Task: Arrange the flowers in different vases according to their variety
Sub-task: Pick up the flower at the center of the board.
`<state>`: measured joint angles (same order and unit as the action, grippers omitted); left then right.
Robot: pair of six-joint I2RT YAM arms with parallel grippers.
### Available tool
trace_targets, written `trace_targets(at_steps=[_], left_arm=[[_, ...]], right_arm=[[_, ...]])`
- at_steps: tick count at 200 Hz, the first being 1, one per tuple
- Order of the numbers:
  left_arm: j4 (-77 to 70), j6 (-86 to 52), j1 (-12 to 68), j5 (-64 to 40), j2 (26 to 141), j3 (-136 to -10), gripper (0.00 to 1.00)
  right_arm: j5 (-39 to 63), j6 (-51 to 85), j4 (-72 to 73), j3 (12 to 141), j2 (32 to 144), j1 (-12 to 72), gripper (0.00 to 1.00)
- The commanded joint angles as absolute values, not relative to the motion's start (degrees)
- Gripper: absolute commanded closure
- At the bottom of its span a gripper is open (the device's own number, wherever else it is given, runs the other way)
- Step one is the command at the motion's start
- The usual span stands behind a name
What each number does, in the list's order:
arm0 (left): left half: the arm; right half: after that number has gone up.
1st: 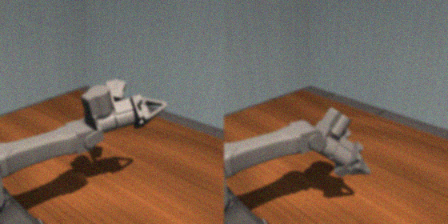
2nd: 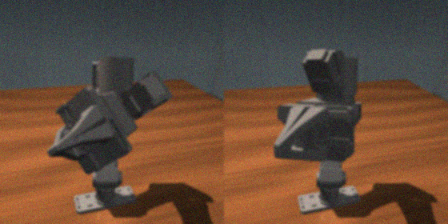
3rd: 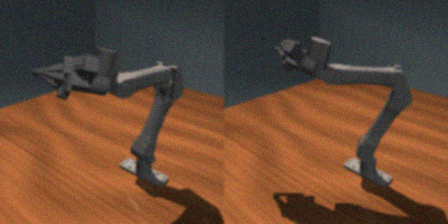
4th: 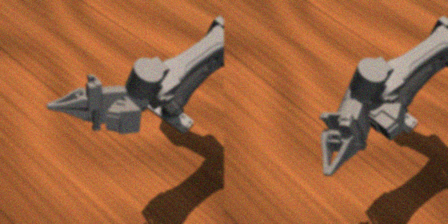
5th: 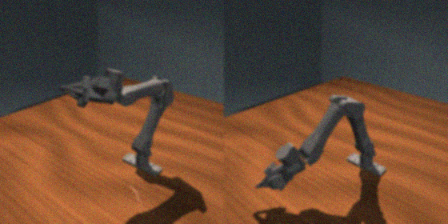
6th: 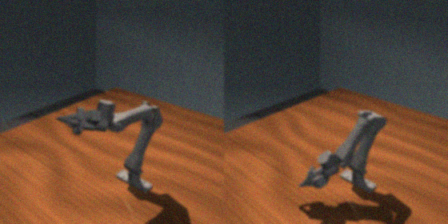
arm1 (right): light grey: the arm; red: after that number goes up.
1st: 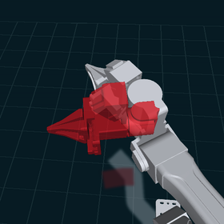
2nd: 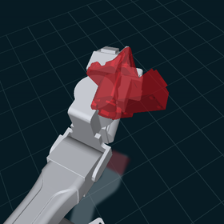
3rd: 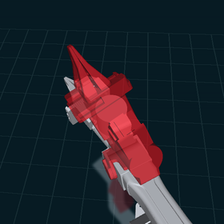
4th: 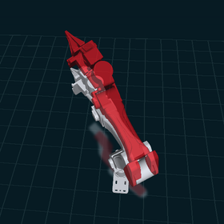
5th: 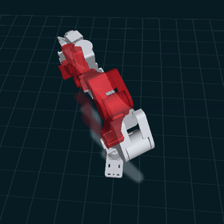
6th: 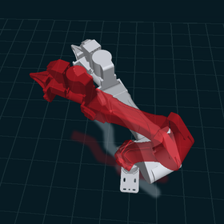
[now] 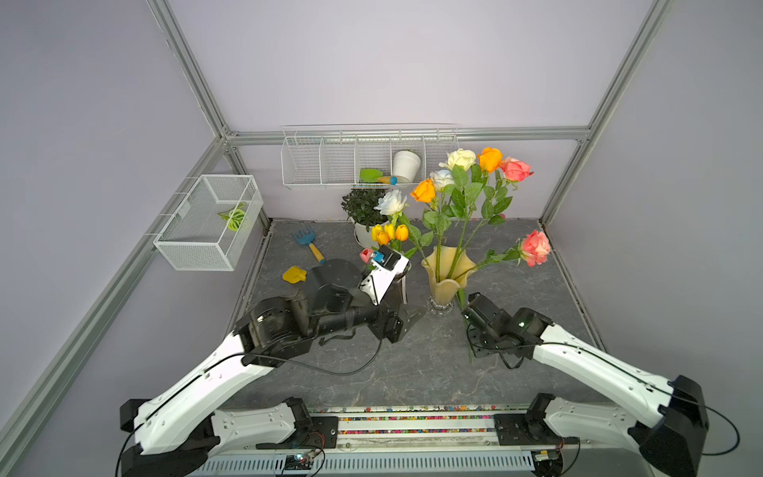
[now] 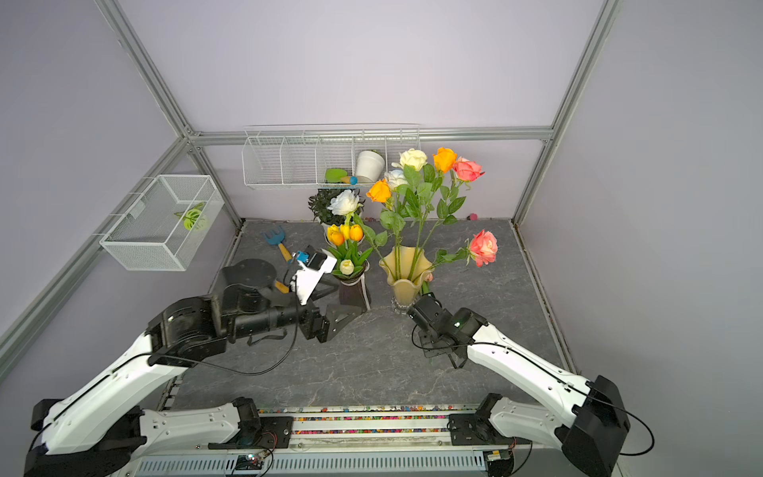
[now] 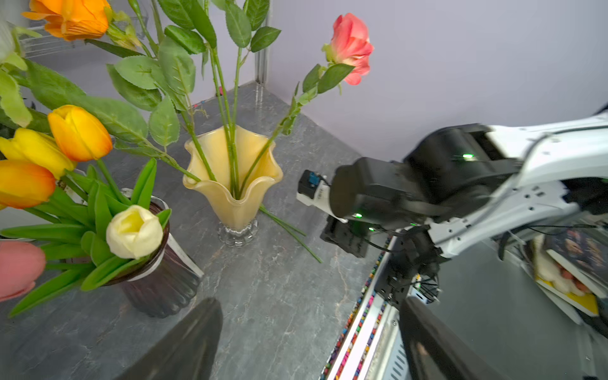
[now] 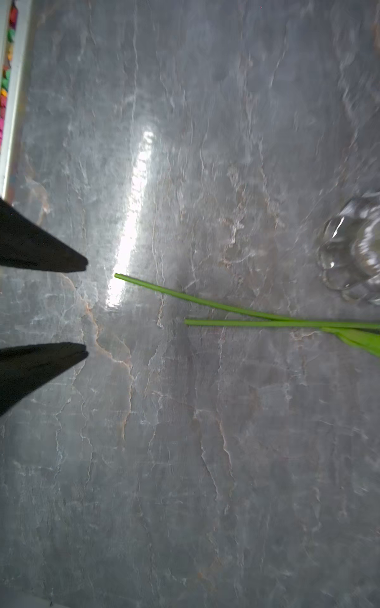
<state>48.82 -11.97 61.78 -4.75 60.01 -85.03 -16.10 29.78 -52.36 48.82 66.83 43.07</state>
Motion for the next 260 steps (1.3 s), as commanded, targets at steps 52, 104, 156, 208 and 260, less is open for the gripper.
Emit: trace_targets(at_steps=[52,104,156,208,260], left_arm=[[58.51,-13.55,62.05,-5.55,60.61,-84.74,0.12],[58.16,-12.75,62.04,-3.3,60.52,-83.91,0.12],[55.92,-12.0,62.01,-2.99,58.64,-83.61,0.12],[55.42,-11.34,61.98,-1.68,58.35,-82.93,0.12],[55.59,-10.81,62.05,-0.75,58.67,-82.81,0.11]], right_arm=[[-12.33,25.58,-30.76,43.84,80.41,34.81,0.65],[-13.95,25.87,-29.03,43.99,85.26,32.7,0.68],[-14.5,27.2,-30.14,43.51,85.01,32.3,0.69],[-15.51,28.94,-30.59,43.45,88.2,32.29,0.7],[-15.82,27.6,-32.46,49.4,94.96,32.17,0.72]])
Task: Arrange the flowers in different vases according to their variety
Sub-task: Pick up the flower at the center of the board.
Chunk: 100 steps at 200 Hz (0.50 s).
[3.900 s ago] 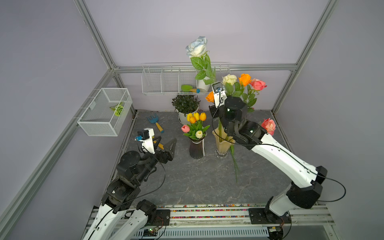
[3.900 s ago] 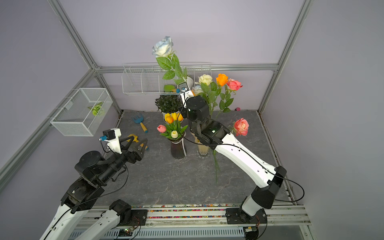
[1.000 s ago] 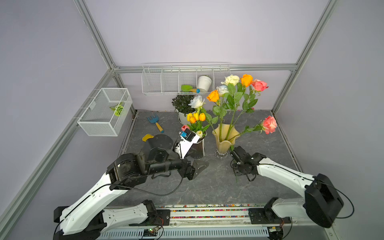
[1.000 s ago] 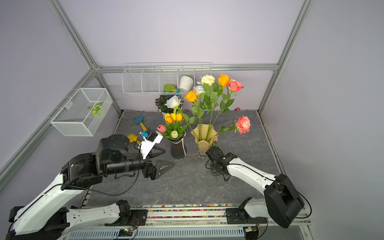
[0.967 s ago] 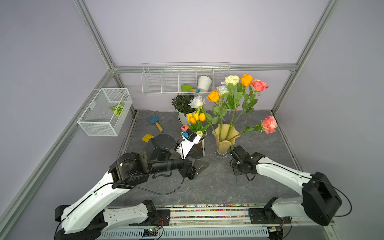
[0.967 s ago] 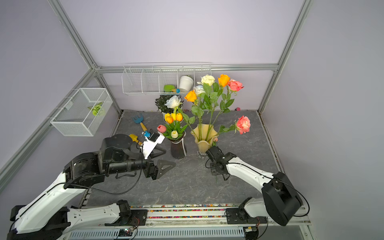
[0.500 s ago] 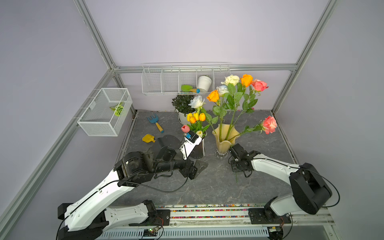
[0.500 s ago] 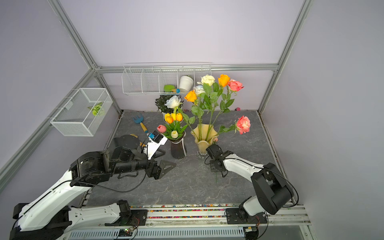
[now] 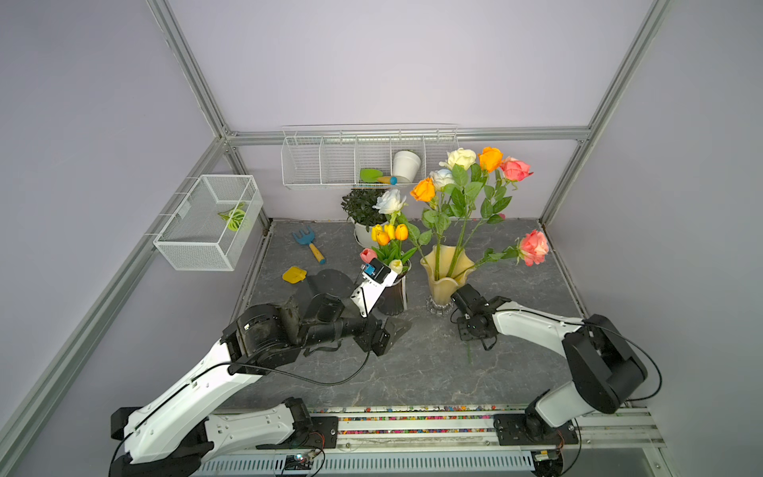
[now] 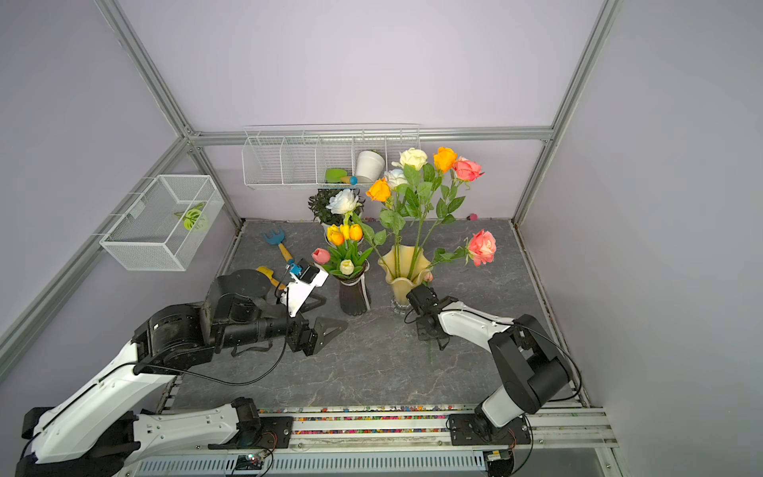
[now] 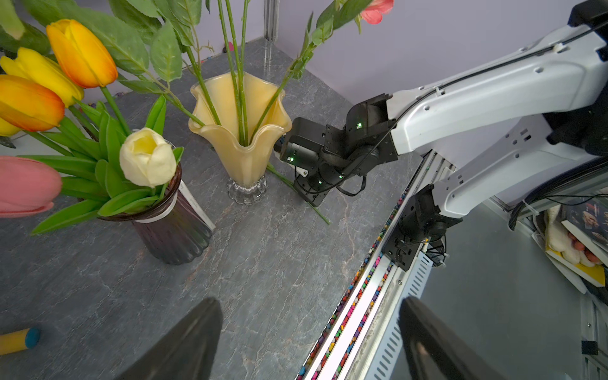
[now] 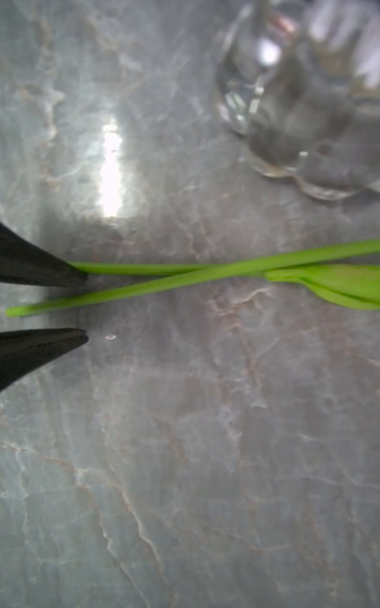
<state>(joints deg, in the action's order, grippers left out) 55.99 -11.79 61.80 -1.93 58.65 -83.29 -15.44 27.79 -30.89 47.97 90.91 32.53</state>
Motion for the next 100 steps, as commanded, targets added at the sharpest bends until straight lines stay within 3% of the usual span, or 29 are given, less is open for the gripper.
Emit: trace_targets(at_steps=[1,100], left_arm=[[55.57,-10.81,62.05,-0.73,58.73,-82.8,0.11],[54.86,-11.28,62.01,-0.18,58.16,-82.15,0.11]], right_arm=[[-15.82,27.56,-32.4,49.53,95.03,32.17,0.72],[-14.85,28.02,-32.68,49.36,94.71,32.16,0.9]])
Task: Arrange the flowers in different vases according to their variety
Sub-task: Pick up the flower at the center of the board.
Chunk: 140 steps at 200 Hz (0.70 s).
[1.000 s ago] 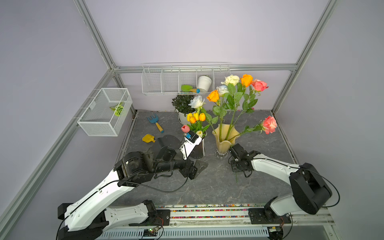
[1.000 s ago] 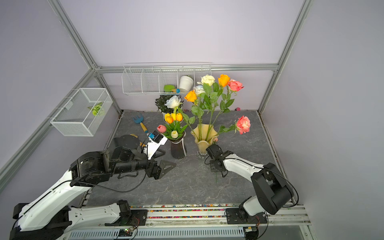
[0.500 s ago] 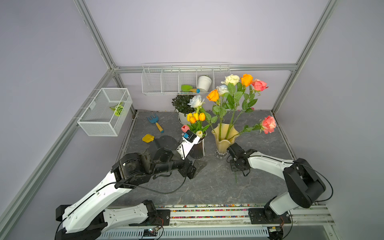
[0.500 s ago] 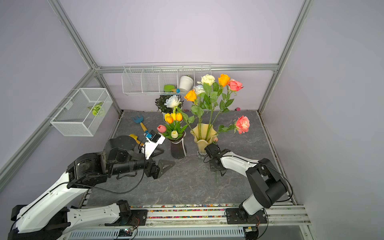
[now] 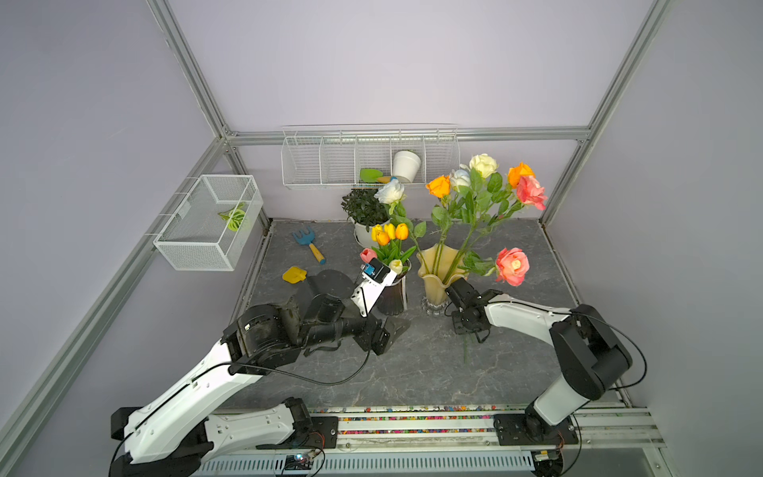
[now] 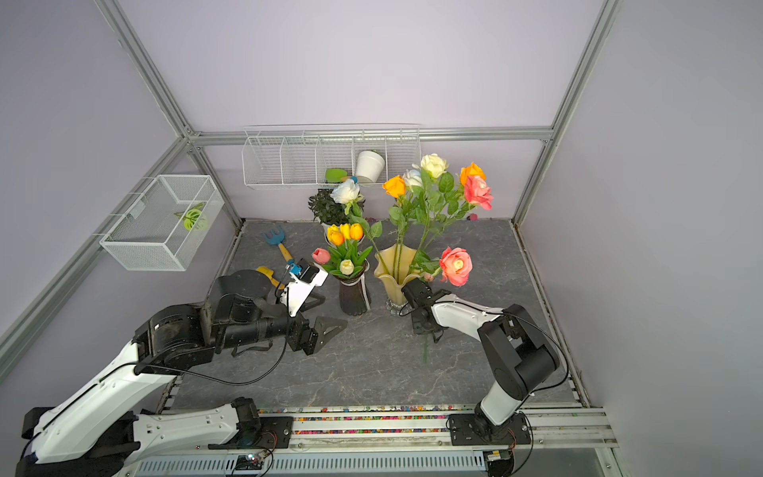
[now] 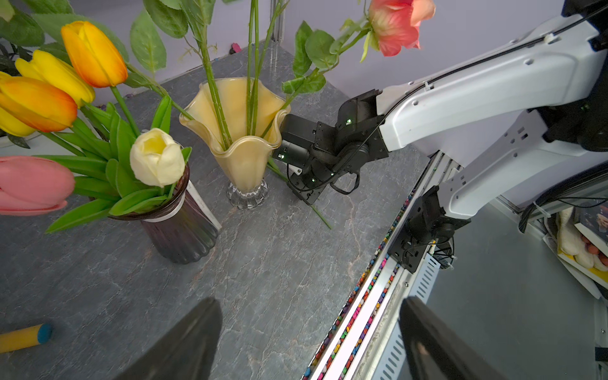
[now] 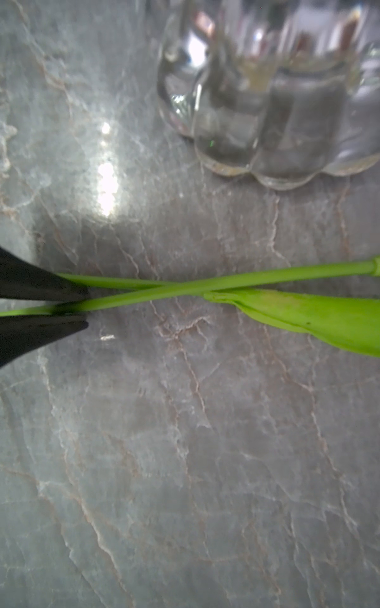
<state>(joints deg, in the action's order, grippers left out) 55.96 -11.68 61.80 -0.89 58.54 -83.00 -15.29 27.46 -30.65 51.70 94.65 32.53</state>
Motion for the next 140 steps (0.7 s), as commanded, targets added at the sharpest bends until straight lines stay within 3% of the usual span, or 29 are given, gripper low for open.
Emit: trace_targets(at_steps=[1,26,78,140], left_arm=[[54.85,-11.22,62.03,-0.18,58.13,-82.12,0.11],[54.7,-11.29,62.04,-0.29,58.25,-82.1,0.11],[54.37,-11.25,62.01,-0.06,58.14,-81.67,0.11],[50.35,-10.9,62.05,5.47,54.63,-79.17,0.11]], right_arm=[[-14.85,28.11,-32.69,49.33,94.68,32.17,0.9],[-14.35,28.89,-32.73,48.22,93.37,32.39,1.0],[-18.31,31.19,-34.04,46.4,88.82,34.45,1.0],[-30.47,34.38,-34.11,41.33,68.9,38.8,1.0]])
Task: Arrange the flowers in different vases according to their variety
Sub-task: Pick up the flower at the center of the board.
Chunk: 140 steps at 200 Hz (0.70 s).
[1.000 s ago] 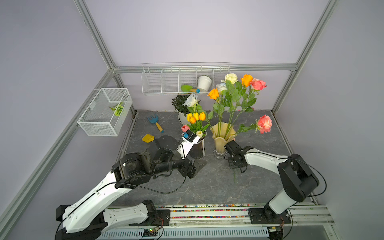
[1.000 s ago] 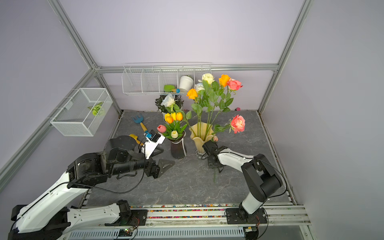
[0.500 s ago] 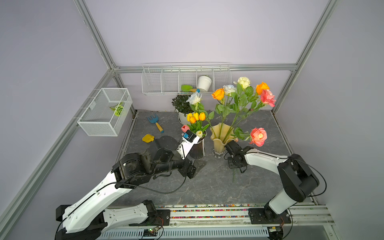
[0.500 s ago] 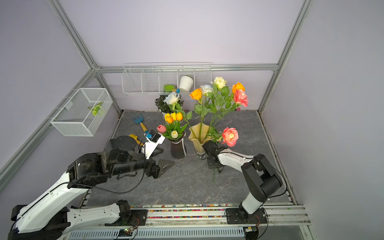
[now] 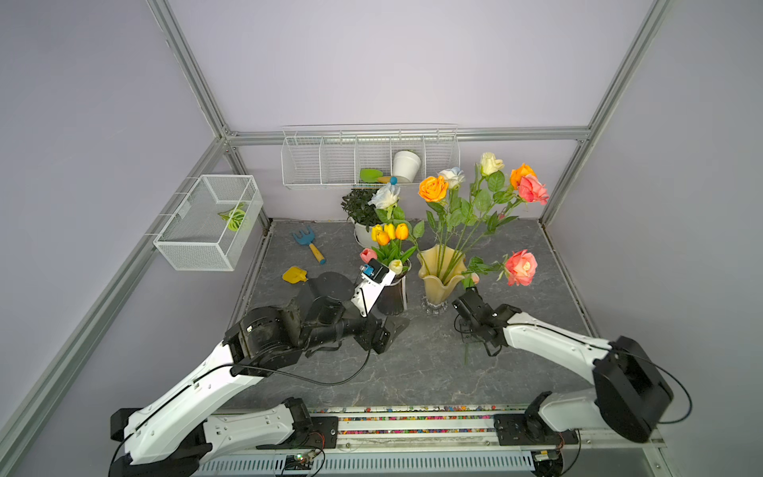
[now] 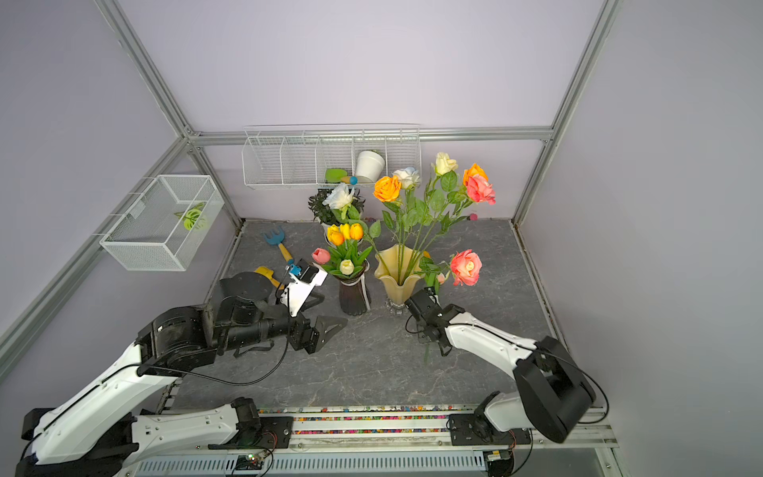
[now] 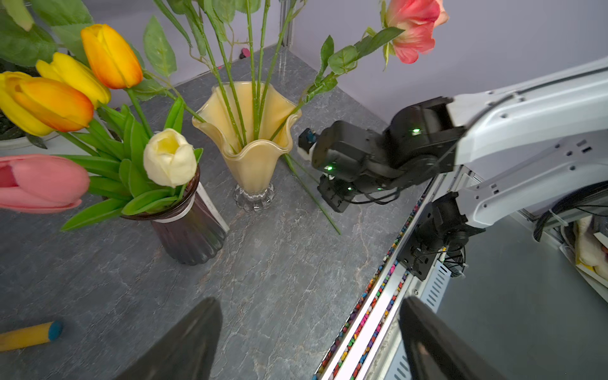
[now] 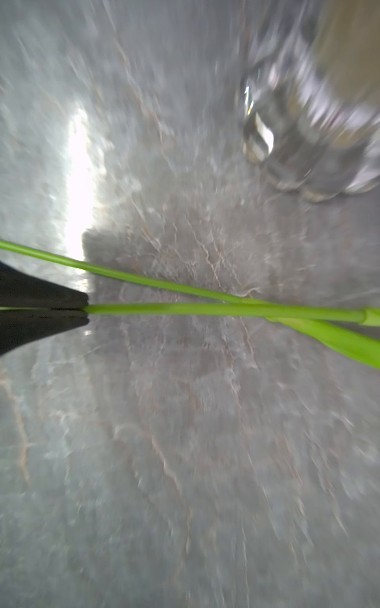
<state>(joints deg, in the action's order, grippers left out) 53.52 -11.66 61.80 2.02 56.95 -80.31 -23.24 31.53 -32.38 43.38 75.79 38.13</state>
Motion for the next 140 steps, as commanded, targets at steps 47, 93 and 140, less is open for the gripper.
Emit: trace_targets(at_steps=[47,93,140], left_arm=[[47.04,-10.55,62.04,8.11,51.31,-77.46,0.11],[44.84,-10.46,62.05,10.44,49.49,-76.04,0.11],[42.91,-9.83,62.02,12.25,48.26,-74.67,0.11]], right_arm=[[-41.51,41.35,-43.77,39.67,56.13,38.72,1.0],[-55.19,49.47,-52.24,39.69,44.31,38.72,1.0],[-56.98,29.54,-44.97,43.43,29.81,38.72,1.0]])
